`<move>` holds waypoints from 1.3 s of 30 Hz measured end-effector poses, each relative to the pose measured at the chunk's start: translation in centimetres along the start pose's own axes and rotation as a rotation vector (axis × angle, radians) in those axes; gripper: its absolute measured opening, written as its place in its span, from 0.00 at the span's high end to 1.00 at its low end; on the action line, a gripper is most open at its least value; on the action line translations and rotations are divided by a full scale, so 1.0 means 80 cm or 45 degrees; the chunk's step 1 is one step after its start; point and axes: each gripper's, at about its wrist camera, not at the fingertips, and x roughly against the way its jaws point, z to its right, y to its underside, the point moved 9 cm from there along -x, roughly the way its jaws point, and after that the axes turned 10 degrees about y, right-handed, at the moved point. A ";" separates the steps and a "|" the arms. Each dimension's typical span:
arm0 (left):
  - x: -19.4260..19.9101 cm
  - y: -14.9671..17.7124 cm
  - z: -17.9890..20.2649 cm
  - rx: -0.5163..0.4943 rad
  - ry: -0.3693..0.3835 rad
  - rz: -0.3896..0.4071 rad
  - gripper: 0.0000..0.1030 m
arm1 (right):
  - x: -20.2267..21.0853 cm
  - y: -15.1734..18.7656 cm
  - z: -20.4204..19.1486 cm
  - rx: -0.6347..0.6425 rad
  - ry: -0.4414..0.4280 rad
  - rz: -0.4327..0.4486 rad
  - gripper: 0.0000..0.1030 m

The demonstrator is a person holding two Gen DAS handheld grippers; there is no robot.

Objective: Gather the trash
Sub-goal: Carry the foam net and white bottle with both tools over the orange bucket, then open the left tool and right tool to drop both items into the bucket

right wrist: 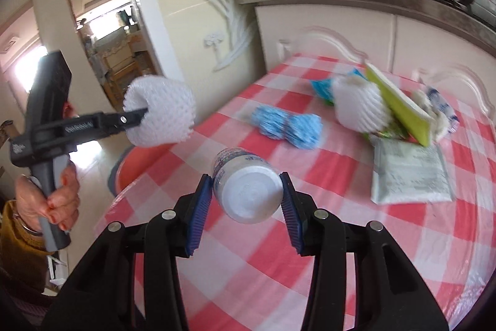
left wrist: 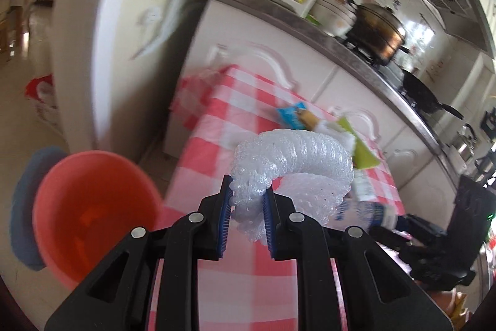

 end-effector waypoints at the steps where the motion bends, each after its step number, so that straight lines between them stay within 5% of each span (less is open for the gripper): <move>1: 0.008 0.001 -0.015 0.015 -0.026 0.009 0.80 | -0.003 -0.006 -0.013 0.017 -0.027 -0.001 0.56; 12: 0.054 0.031 -0.179 0.172 -0.312 0.002 0.80 | -0.083 -0.044 -0.162 0.194 -0.299 -0.123 0.56; 29: 0.019 0.104 -0.268 0.247 -0.429 -0.191 0.79 | -0.193 -0.012 -0.246 0.362 -0.305 -0.332 0.53; 32: 0.015 0.103 -0.267 0.235 -0.414 -0.201 0.68 | -0.193 -0.009 -0.251 0.364 -0.294 -0.325 0.38; 34: 0.017 0.100 -0.269 0.225 -0.415 -0.198 0.48 | -0.192 -0.012 -0.247 0.305 -0.304 -0.320 0.32; 39: 0.026 0.083 -0.270 0.181 -0.438 -0.150 0.32 | -0.182 -0.023 -0.212 0.101 -0.358 -0.306 0.22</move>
